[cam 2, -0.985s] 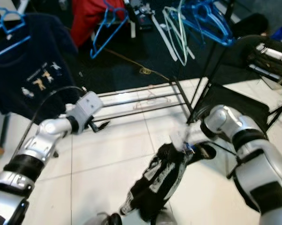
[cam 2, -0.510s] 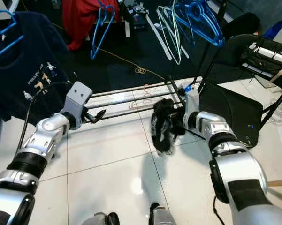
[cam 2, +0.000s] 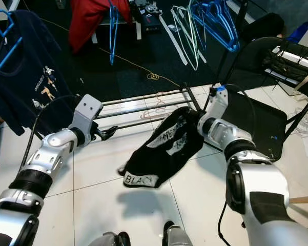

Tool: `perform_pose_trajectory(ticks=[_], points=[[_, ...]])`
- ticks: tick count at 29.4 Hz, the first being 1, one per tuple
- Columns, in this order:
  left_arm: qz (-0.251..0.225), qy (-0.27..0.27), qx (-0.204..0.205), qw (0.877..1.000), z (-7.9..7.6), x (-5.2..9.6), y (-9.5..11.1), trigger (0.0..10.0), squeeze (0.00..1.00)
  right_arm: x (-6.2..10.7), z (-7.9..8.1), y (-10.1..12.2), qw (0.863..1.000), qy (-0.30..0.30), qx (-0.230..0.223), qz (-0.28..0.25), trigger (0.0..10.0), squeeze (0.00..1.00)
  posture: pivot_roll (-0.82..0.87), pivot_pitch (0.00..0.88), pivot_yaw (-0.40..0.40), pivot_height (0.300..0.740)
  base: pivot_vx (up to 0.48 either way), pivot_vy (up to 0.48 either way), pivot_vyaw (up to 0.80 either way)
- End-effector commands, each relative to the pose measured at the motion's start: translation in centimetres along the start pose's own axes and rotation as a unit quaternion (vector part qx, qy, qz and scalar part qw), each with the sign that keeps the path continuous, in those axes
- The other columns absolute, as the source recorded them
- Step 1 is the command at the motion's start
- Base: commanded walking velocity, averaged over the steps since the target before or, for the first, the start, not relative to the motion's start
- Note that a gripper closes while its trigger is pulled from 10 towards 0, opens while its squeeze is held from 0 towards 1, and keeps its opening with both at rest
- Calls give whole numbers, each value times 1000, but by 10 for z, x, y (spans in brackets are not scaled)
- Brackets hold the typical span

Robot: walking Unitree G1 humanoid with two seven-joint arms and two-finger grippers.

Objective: Hang hanger

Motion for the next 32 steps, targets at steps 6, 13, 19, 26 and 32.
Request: perform_pose_trajectory(ticks=[6,13,19,26,32], points=[[19,-12,-42,999,0,6,-10,10000,0,22,57,-61,792,327,429,286,0,0,-68,206,-72,740,0,0,0],[20,-12,-56,998,-1,8,-9,10000,0,41,71,-87,691,431,479,328,0,0,-58,196,-78,740,0,0,0],[11,-12,-45,999,-1,7,-7,10000,0,53,58,-87,659,424,513,352,0,0,-67,196,-73,740,0,0,0],[-37,-85,-22,995,-25,5,11,10000,0,37,47,-53,652,326,618,293,0,0,-85,207,-56,740,0,0,0],[-41,-102,-20,994,-32,4,12,10000,533,33,50,-45,651,315,633,275,0,0,-85,207,-56,740,0,0,0]])
Point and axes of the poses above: a point about 5 cm out from each wrist's last joint towards the gripper, its own x axis pointing back from the gripper into the wrist, its own y axis along the axis of the wrist's last joint, z = x × y, the point moved 4 cm from there along -x, pointing out of the wrist towards the gripper, and after that the axes turned 15 degrees about -x, right-handed, at the moved point
